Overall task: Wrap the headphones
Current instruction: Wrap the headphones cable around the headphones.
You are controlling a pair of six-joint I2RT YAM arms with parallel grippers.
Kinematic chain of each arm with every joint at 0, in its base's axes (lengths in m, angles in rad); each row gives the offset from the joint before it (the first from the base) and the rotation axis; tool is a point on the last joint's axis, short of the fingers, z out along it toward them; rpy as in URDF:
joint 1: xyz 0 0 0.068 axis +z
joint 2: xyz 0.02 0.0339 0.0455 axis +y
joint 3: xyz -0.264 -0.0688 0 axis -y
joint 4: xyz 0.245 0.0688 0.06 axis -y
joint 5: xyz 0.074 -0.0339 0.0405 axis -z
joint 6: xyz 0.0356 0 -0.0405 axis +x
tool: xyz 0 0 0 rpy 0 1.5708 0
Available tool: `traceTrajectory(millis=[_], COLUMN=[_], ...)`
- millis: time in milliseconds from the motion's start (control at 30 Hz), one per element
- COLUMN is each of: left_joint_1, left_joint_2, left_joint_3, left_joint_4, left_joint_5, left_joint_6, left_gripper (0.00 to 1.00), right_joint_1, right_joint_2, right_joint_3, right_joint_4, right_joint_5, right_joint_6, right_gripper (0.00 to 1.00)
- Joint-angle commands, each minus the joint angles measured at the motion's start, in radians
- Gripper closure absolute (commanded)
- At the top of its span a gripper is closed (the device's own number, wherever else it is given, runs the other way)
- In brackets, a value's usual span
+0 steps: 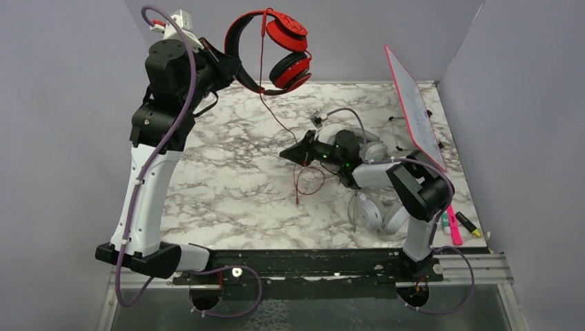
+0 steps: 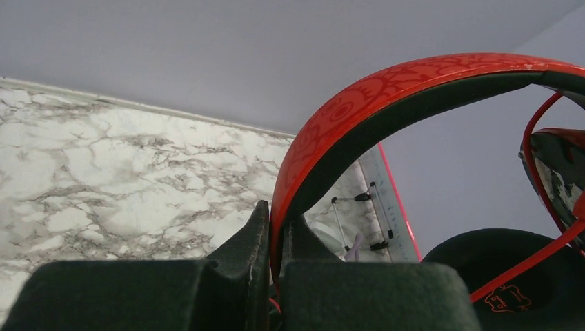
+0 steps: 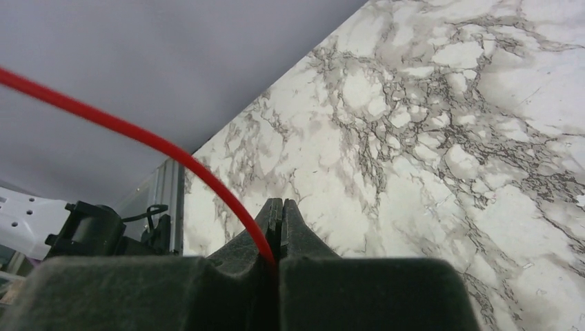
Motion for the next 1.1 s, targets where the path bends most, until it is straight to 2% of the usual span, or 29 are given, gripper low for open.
traceTrajectory(millis=[0, 200, 300, 400, 500, 567, 667, 833, 1067], left_joint_1=[-0.002, -0.002, -0.002, -0.002, -0.002, -0.002, -0.047, -0.112, -0.112], left_joint_2=[-0.056, -0.133, -0.197, -0.276, -0.353, -0.383, -0.406, -0.365, -0.274], left_joint_3=[0.073, 0.015, -0.085, -0.217, -0.349, -0.425, -0.525, -0.603, -0.660], left_joint_4=[0.015, 0.015, 0.006, -0.039, -0.096, -0.123, -0.119, -0.061, 0.049], left_joint_5=[0.071, 0.252, 0.345, 0.391, 0.266, 0.175, -0.046, -0.363, -0.569], left_joint_6=[0.011, 0.184, 0.306, 0.461, 0.592, 0.700, 0.789, 0.865, 0.785], left_gripper=[1.00, 1.00, 1.00, 1.00, 1.00, 1.00, 1.00, 1.00, 1.00], right_joint_1=[-0.026, -0.163, -0.222, -0.278, -0.316, -0.323, -0.323, -0.323, -0.323], right_joint_2=[0.015, 0.080, 0.111, 0.139, 0.147, 0.166, 0.181, 0.147, 0.109], right_joint_3=[0.035, 0.178, 0.295, 0.441, 0.593, 0.731, 0.878, 0.970, 1.065], right_joint_4=[-0.042, -0.151, -0.287, -0.505, -0.760, -1.020, -1.266, -1.386, -1.445], right_joint_5=[0.024, -0.061, -0.169, -0.280, -0.343, -0.343, -0.342, -0.336, -0.386], right_joint_6=[-0.069, -0.079, -0.094, -0.123, -0.196, -0.296, -0.383, -0.383, -0.323], right_gripper=[0.95, 0.98, 0.99, 0.99, 0.99, 0.99, 0.99, 0.99, 0.99])
